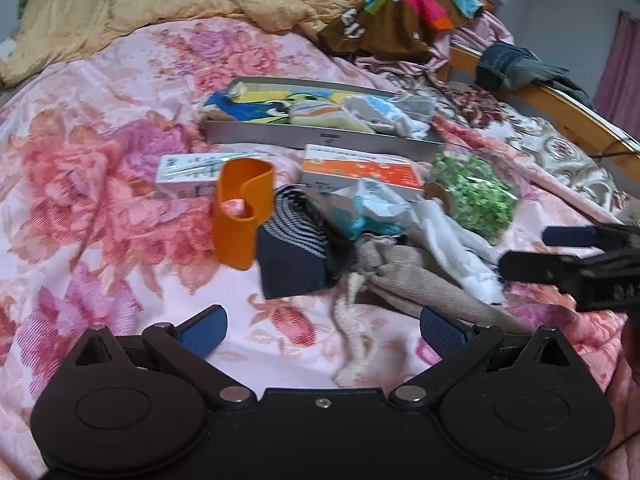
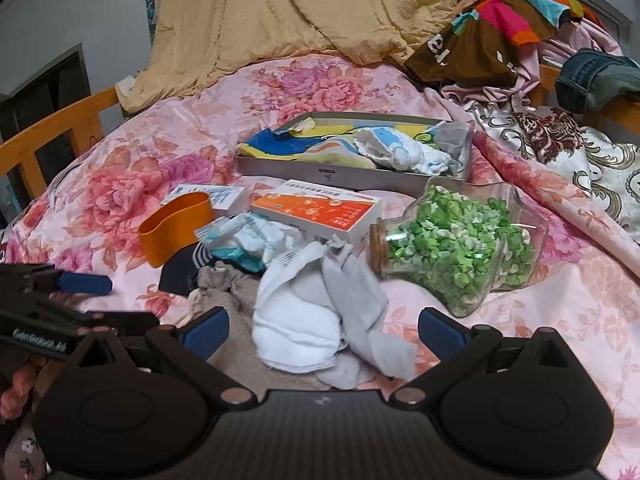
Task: Organize soft objects
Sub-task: 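Move the left tool to the gray drawstring pouch while the right tool approaches the gray cloth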
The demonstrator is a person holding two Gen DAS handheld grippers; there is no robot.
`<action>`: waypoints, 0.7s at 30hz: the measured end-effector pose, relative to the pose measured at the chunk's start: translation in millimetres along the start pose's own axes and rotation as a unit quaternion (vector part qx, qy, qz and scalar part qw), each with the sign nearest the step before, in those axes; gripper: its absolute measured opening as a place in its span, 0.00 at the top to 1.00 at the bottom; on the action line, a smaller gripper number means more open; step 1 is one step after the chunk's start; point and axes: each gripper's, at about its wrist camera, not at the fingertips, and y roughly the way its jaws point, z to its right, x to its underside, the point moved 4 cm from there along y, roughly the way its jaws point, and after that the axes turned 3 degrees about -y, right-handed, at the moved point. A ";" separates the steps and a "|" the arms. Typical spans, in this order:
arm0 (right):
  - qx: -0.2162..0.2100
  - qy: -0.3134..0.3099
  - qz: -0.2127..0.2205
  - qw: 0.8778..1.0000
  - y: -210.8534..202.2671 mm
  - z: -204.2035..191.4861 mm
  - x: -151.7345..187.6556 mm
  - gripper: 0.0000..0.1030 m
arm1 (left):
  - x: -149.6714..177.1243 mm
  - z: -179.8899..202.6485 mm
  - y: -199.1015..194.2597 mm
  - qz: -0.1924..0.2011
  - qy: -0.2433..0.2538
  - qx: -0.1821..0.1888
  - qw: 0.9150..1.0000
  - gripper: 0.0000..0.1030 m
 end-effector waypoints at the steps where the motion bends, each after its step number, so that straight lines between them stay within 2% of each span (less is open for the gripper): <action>1: -0.002 0.001 -0.002 1.000 0.9 3.0 -1.1 0.00 | -0.7 2.9 0.1 0.001 0.006 0.006 1.000 0.01; 6: -0.020 0.010 -0.017 1.000 8.4 14.6 -5.6 0.00 | -0.4 18.4 1.8 0.001 0.019 0.046 0.999 0.01; 12: -0.027 -0.013 -0.020 0.999 19.9 24.8 -16.4 0.02 | 2.7 36.1 10.7 -0.008 0.016 0.095 0.995 0.01; 16: -0.026 -0.016 -0.038 0.999 35.3 37.3 -18.3 0.14 | 3.1 39.6 20.4 -0.018 -0.012 0.123 0.992 0.01; 21: -0.033 0.005 -0.054 0.998 43.1 46.4 -15.7 0.22 | 0.0 33.6 32.1 -0.029 -0.072 0.155 0.985 0.01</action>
